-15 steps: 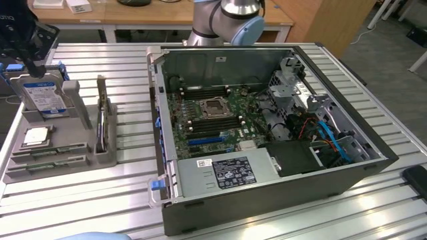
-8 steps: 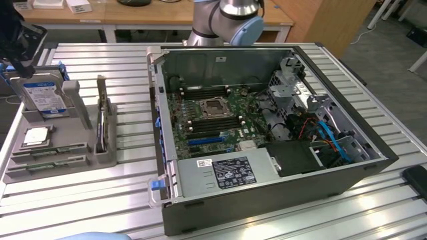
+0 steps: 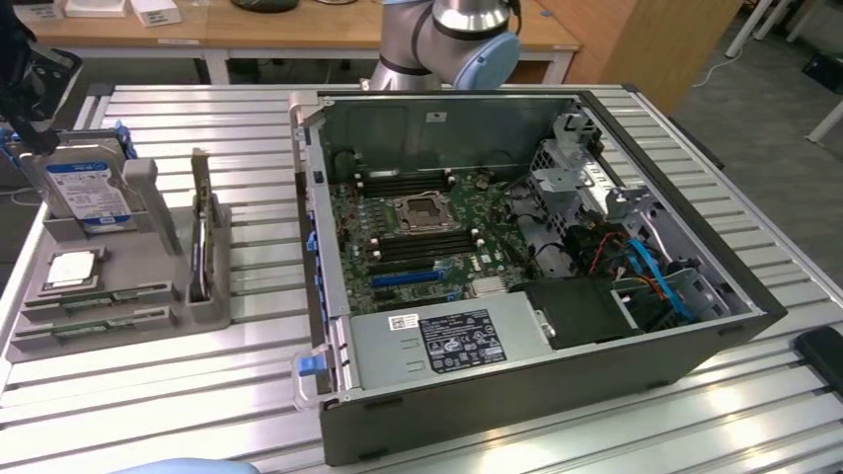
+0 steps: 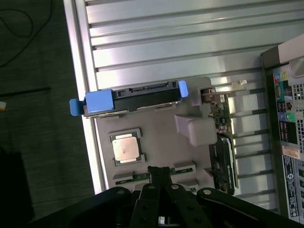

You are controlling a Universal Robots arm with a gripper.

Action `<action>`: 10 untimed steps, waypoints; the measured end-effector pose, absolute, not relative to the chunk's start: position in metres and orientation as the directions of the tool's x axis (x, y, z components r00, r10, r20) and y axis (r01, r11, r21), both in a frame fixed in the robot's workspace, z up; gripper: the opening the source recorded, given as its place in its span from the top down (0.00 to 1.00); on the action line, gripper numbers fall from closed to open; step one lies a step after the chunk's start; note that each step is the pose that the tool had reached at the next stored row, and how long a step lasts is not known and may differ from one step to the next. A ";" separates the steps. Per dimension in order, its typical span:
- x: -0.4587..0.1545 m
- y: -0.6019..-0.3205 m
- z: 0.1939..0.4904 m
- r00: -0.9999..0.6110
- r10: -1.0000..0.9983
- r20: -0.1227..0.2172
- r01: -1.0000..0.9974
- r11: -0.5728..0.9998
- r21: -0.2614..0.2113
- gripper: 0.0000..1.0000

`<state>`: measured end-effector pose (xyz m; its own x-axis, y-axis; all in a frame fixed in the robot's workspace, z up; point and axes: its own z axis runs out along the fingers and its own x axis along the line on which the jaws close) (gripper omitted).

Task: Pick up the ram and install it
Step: 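Pick up the ram and move it above insertion slot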

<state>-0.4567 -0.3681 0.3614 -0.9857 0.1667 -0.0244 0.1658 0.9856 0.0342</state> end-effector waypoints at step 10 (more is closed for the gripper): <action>-0.457 -0.368 0.361 -0.986 0.167 -0.025 0.166 0.986 0.032 0.90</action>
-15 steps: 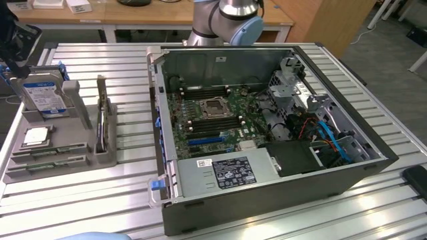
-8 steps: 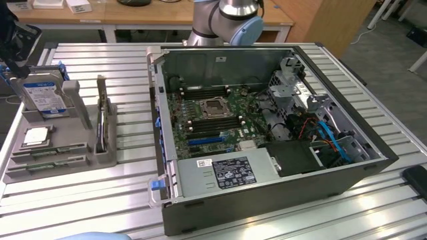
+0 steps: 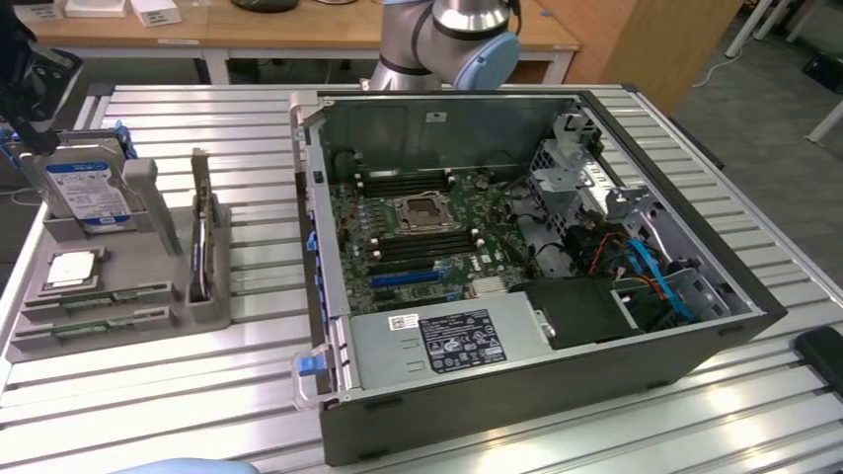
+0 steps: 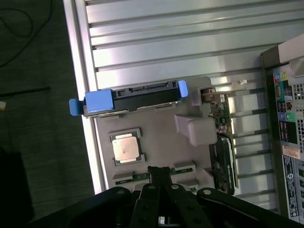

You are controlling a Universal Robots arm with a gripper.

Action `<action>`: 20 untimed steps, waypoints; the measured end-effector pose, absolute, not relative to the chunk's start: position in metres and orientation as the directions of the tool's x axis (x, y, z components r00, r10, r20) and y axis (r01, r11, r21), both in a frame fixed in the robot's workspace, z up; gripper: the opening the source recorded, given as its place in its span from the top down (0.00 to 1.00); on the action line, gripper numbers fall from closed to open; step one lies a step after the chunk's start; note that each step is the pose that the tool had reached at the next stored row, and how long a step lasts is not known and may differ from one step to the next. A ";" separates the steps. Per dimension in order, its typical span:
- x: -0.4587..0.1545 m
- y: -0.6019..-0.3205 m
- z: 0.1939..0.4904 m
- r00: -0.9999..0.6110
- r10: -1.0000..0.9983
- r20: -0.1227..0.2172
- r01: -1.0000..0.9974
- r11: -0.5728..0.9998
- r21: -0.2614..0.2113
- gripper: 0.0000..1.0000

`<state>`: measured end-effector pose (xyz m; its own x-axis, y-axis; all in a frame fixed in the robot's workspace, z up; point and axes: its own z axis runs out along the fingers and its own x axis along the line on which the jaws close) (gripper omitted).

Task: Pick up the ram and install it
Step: 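Pick up the ram and move it above insertion slot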

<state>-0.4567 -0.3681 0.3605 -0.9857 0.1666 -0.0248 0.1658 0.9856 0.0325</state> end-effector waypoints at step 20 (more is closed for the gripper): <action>-0.458 -0.369 0.325 -0.986 0.166 -0.026 0.166 0.986 0.023 0.90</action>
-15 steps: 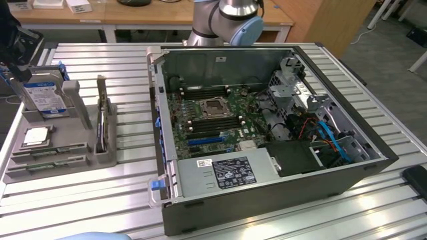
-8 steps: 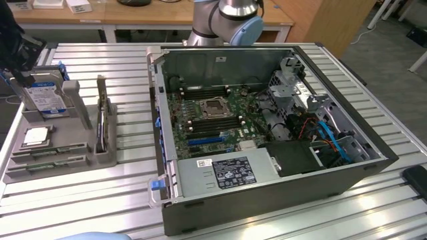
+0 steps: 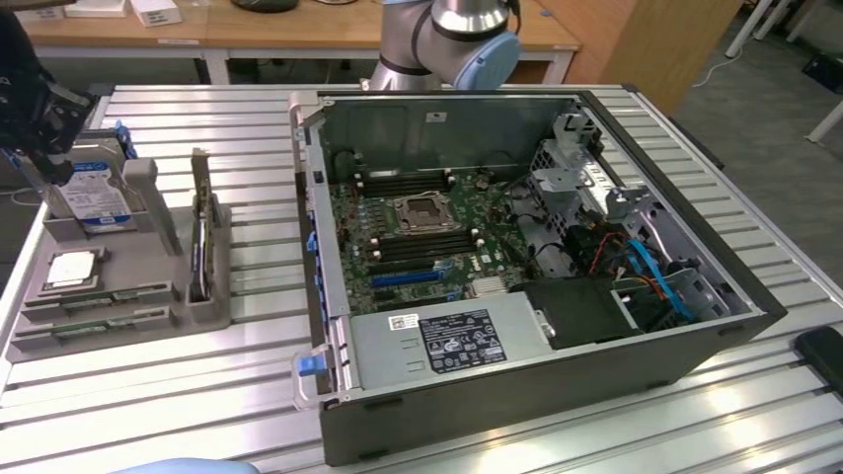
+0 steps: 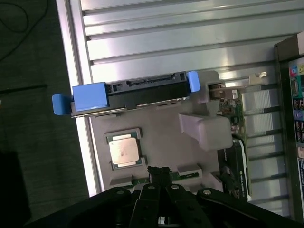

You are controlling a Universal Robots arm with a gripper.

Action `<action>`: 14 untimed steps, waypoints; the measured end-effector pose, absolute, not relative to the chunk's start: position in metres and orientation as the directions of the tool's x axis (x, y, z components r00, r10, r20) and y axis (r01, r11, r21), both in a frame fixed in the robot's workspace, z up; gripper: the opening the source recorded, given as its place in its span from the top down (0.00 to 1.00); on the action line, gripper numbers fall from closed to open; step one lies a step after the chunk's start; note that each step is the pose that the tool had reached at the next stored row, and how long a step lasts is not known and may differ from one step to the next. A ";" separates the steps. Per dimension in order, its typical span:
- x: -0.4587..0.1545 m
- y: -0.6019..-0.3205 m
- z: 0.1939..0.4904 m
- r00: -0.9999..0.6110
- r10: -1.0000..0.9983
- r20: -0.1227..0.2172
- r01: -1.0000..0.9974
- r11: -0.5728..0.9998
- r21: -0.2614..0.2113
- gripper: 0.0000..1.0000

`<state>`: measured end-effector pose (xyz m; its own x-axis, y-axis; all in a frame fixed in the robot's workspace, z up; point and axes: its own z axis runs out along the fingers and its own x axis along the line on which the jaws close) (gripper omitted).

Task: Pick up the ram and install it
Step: 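Pick up the ram and move it above insertion slot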

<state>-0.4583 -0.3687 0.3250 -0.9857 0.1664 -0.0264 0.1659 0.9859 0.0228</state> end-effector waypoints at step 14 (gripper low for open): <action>-0.462 -0.371 0.303 -0.986 0.166 -0.027 0.166 0.986 0.020 0.90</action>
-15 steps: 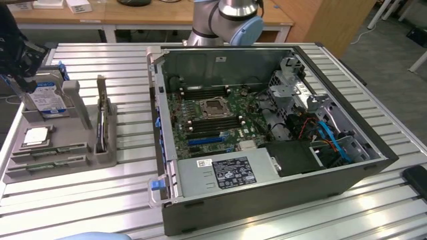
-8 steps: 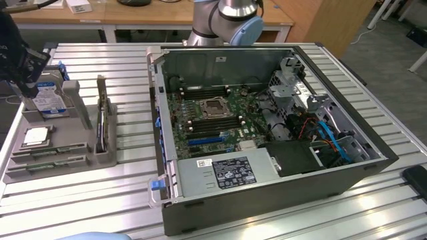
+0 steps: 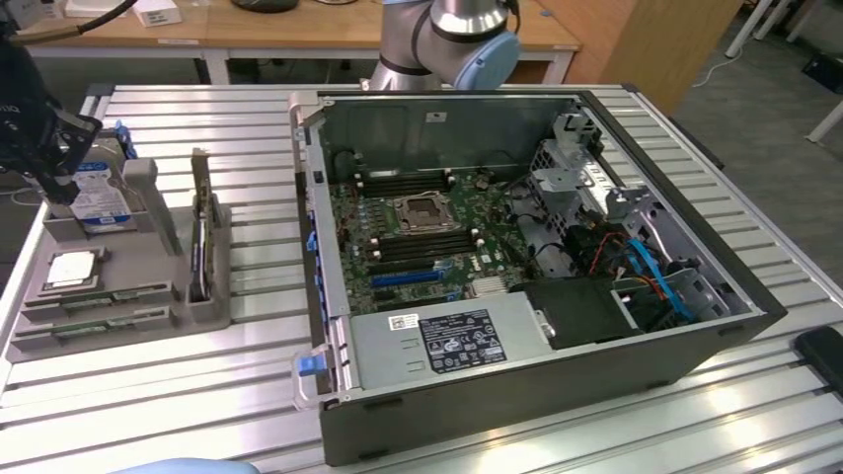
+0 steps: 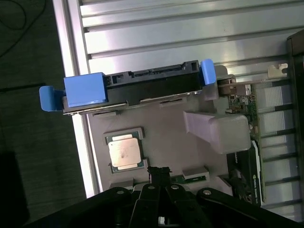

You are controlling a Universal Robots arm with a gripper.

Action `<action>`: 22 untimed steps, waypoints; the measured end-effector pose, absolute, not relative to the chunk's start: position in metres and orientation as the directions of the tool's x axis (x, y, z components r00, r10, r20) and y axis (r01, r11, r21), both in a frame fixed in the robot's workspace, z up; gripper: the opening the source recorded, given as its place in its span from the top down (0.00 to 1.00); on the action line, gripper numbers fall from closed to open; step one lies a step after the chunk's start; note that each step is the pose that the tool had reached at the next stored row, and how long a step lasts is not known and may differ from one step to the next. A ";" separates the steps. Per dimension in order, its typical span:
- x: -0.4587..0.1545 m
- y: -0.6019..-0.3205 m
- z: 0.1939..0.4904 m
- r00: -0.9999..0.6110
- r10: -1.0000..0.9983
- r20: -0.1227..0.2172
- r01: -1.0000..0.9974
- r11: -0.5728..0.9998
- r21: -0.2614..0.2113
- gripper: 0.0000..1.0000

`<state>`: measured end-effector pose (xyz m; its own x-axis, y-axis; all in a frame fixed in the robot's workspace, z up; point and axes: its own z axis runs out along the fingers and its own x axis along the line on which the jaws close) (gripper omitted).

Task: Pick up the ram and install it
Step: 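Pick up the ram and move it above insertion slot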

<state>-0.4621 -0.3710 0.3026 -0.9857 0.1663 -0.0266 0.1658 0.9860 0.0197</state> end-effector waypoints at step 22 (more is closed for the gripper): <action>-0.462 -0.374 0.300 -0.986 0.166 -0.027 0.165 0.986 0.020 0.76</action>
